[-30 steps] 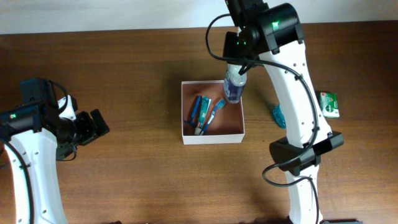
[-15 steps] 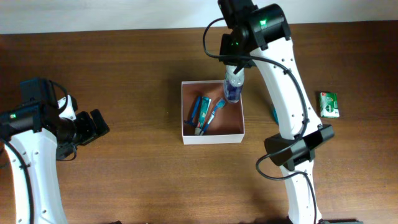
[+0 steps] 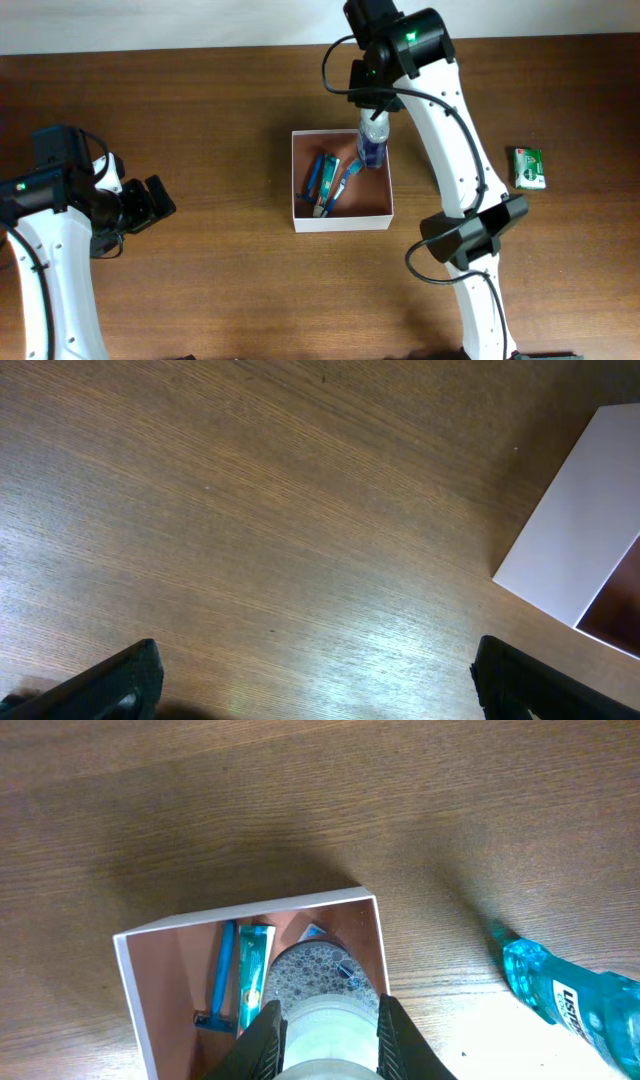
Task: Pack container
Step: 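Lower the spray bottle upright into the box and open the right gripper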
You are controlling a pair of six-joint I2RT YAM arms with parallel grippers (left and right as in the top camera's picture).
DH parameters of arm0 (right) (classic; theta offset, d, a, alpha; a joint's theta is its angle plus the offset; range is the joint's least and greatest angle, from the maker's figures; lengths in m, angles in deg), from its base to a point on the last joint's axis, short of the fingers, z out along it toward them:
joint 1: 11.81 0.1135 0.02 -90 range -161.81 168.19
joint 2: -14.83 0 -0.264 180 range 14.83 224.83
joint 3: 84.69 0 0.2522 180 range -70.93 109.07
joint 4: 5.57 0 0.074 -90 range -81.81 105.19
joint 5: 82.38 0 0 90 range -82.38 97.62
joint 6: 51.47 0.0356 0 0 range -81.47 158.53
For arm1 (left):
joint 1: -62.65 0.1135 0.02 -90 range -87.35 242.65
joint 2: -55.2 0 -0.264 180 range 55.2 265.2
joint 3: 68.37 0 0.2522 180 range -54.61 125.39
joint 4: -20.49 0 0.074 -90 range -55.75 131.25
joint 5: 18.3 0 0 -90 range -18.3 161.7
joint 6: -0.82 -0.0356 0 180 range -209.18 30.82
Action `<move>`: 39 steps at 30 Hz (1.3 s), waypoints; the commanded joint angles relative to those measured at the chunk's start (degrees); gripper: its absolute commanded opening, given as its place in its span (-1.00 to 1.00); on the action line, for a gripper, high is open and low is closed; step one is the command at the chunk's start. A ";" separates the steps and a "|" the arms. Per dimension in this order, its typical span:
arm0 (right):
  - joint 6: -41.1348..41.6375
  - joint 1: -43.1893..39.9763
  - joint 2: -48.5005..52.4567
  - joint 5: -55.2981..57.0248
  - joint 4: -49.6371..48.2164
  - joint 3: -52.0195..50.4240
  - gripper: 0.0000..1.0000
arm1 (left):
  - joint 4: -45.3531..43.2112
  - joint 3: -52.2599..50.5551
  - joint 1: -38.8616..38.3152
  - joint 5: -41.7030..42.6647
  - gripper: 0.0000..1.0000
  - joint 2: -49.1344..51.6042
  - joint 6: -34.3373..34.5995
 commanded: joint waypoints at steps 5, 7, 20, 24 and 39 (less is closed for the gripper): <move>0.76 0.72 1.31 1.36 -1.62 -0.02 -0.55 | 0.00 0.07 0.28 0.57 0.99 -0.70 -0.52; 0.74 0.72 1.60 1.38 -2.60 -1.42 -0.55 | 0.02 0.07 0.28 0.57 0.99 -0.70 -0.52; 0.74 0.50 1.60 1.38 -7.50 -11.08 -0.54 | 0.00 0.07 0.28 0.57 0.99 -0.70 -0.52; 0.74 0.50 1.60 1.36 -7.48 -11.17 -0.47 | 0.02 0.07 0.28 0.57 0.99 -0.70 -0.52; 0.70 0.50 1.60 1.60 -6.64 -11.21 -0.30 | 0.02 0.07 0.28 0.57 0.99 -0.70 -0.52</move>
